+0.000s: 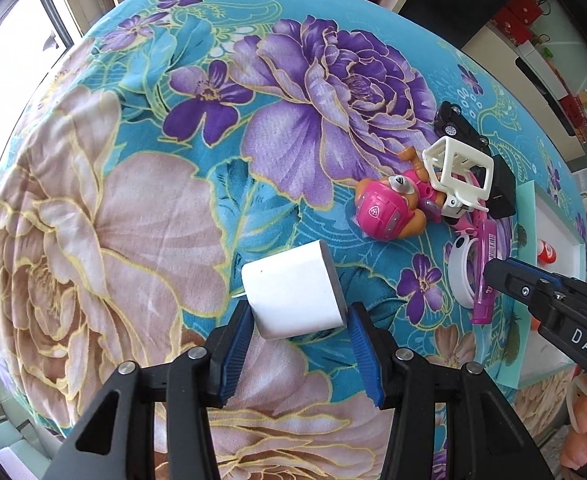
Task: Organize rigid objects
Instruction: 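Grasp the white charger with the left tool while the right tool holds the lighter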
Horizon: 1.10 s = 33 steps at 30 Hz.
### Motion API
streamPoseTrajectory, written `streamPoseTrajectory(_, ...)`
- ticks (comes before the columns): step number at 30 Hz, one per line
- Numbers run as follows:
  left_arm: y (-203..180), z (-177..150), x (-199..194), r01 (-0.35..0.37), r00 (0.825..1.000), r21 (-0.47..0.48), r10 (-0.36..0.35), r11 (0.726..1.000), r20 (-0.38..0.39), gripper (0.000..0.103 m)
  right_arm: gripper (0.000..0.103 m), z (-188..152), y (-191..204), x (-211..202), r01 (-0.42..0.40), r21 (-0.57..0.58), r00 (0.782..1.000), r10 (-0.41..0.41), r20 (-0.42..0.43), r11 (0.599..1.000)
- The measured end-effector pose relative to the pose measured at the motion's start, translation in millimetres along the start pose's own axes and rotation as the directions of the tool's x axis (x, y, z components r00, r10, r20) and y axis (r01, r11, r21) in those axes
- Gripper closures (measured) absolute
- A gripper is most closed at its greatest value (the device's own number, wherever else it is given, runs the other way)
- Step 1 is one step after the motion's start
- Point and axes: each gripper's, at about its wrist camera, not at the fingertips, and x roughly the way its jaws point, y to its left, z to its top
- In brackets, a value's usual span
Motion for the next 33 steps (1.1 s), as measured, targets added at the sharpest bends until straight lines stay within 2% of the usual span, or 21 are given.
streamPoseTrajectory(12,-2.9,-1.0,6.5,-0.009,1.000,0.002,0.009,1.000,0.004,0.051,0.081,2.8,3.6,13.6,0.032,0.009,0.999,-0.032,-0.007,0.999)
streamPoseTrajectory(19,-5.5,1.7,11.1,-0.015,1.000,-0.006,0.015,1.000,0.006,0.051,0.081,3.0,7.1,31.7,0.021,0.020,1.000,-0.021,-0.008,1.000)
streamPoseTrajectory(23,-3.3,2.5,11.0,-0.012,1.000,-0.015,0.012,1.000,0.005,0.051,0.084,2.0,7.5,29.7,0.027,0.002,1.000,-0.027,-0.010,1.000)
streamPoseTrajectory(33,-23.8,-9.2,-20.1,-0.016,1.000,0.000,0.016,1.000,0.018,0.051,0.084,-14.3,-16.3,-33.4,0.008,0.012,0.998,-0.009,0.056,1.000)
